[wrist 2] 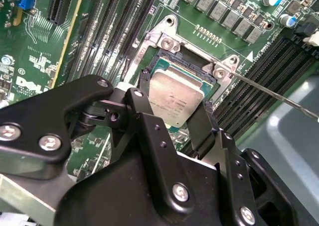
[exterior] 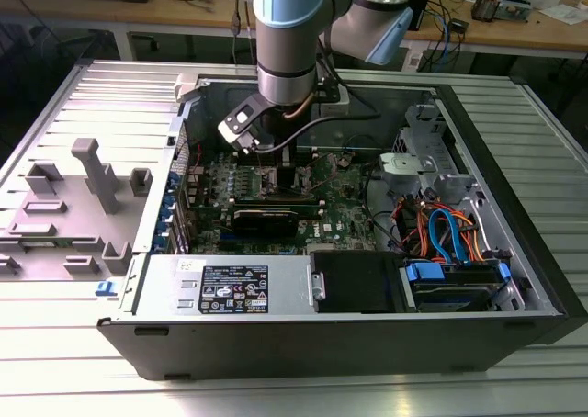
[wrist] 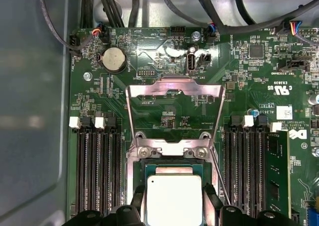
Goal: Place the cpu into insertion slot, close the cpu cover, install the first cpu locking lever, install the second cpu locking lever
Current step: 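Place the cpu into insertion slot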
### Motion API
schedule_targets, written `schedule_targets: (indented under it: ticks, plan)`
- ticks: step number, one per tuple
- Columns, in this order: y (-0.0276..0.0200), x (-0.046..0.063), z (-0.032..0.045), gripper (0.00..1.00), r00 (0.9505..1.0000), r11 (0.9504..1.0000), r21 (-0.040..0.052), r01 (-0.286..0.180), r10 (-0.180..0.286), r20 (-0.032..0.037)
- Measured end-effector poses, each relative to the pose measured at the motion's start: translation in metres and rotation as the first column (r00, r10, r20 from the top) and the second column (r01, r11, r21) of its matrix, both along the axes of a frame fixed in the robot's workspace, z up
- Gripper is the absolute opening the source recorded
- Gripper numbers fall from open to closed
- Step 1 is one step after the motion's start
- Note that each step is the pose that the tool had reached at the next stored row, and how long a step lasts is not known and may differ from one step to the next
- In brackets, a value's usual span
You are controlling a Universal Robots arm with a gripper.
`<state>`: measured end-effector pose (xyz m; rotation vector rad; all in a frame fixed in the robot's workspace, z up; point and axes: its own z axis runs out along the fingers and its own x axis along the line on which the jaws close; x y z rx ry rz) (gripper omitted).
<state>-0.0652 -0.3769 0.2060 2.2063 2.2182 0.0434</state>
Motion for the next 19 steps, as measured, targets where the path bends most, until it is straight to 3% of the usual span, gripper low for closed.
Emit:
schedule_targets:
  ticks: [19]
  plan:
    - [0.0014, 0.0000, -0.0057, 0.55, 0.9999, 0.9999, -0.0002, 0.012, -0.012, -0.0001]
